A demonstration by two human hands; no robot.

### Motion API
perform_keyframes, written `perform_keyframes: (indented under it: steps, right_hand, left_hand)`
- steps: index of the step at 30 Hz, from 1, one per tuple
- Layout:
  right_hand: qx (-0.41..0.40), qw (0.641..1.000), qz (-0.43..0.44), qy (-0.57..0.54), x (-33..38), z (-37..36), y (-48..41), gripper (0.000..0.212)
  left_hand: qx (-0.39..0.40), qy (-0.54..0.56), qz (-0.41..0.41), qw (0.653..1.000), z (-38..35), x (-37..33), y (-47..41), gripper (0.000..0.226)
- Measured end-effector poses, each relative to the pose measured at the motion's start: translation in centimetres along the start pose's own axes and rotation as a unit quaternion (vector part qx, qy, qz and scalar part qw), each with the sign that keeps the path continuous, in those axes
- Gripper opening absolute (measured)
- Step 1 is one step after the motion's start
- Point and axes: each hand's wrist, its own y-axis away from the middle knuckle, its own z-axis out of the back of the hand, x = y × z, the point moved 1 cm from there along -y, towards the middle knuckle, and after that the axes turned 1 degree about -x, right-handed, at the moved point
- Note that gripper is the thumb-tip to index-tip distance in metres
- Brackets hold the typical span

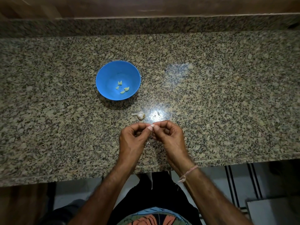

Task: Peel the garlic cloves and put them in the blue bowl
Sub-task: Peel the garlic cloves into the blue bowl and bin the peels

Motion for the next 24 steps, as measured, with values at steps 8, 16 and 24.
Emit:
perform_keyframes:
  steps: [8, 16, 24]
  right_hand:
    - [-0.012, 1.0, 0.017, 0.019, 0.03, 0.17, 0.15, 0.005]
    - [-0.005, 0.997, 0.054, 0.056, -0.44, 0.22, -0.01, 0.005]
    - [0.035, 0.981, 0.111, 0.153, -0.23, 0.22, -0.22, 0.009]
  left_hand:
    - [0.023, 0.022, 0.017, 0.999, 0.2, -0.09, -0.14, 0.008]
    - [0.0, 0.011, 0.022, 1.0, -0.38, -0.13, 0.03, 0.005]
    - [-0.003, -0.022, 0.035, 0.999, -0.13, 0.44, -0.66, 0.007]
